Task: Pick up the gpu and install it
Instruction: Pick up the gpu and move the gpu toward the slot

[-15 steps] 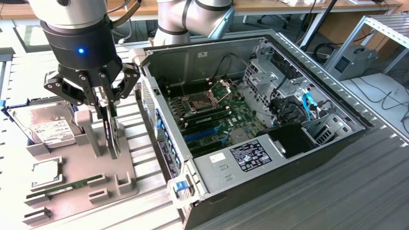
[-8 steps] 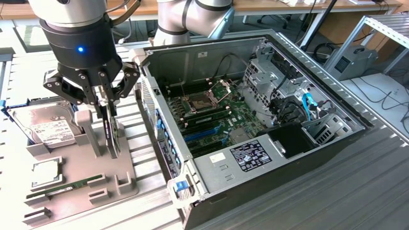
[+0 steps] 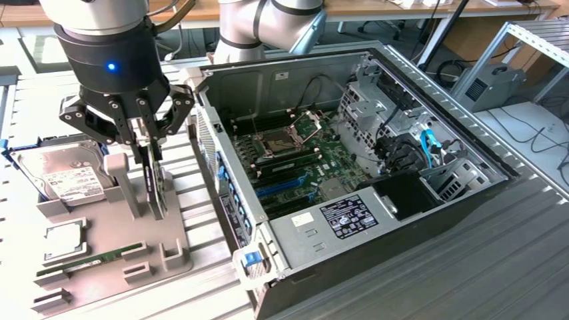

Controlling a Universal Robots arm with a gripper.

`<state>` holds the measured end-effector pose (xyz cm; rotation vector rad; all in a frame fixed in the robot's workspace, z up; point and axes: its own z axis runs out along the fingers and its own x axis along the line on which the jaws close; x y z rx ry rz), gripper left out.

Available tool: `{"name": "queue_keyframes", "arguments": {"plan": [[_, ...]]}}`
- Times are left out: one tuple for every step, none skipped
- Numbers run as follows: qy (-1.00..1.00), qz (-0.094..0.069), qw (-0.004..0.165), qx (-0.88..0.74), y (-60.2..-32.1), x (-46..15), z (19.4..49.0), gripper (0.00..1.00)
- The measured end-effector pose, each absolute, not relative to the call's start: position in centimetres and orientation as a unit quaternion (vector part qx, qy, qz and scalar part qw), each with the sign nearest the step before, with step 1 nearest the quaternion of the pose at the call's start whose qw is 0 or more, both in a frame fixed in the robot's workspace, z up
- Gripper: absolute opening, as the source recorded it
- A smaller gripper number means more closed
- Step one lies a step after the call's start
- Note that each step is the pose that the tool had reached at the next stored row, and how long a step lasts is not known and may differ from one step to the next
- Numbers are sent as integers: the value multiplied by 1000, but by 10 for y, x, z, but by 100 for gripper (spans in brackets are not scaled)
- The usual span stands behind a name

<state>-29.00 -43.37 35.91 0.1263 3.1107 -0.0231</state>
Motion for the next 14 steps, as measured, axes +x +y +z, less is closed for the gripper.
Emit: {"name": "queue_keyframes", "arguments": {"plan": [[999,-7,14,41,-434,-290,359,27],[999,-7,14,41,-434,-290,360,27],[999,-7,14,41,-434,-290,360,27],[999,-7,14,41,-434,-290,360,27],[999,-7,14,41,-434,-290,360,27],[999,-7,14,41,-434,-290,361,27],[999,-7,14,41,-434,-290,361,27],[999,-7,14,41,-434,-290,361,27],[999,-7,14,41,-434,-290,361,27],[999,-7,14,41,-434,-290,362,27],[999,-7,14,41,-434,-290,362,27],[999,-7,14,41,-434,-290,362,27],[999,-7,14,41,-434,-290,363,27],[999,-7,14,41,-434,-290,363,27]]}}
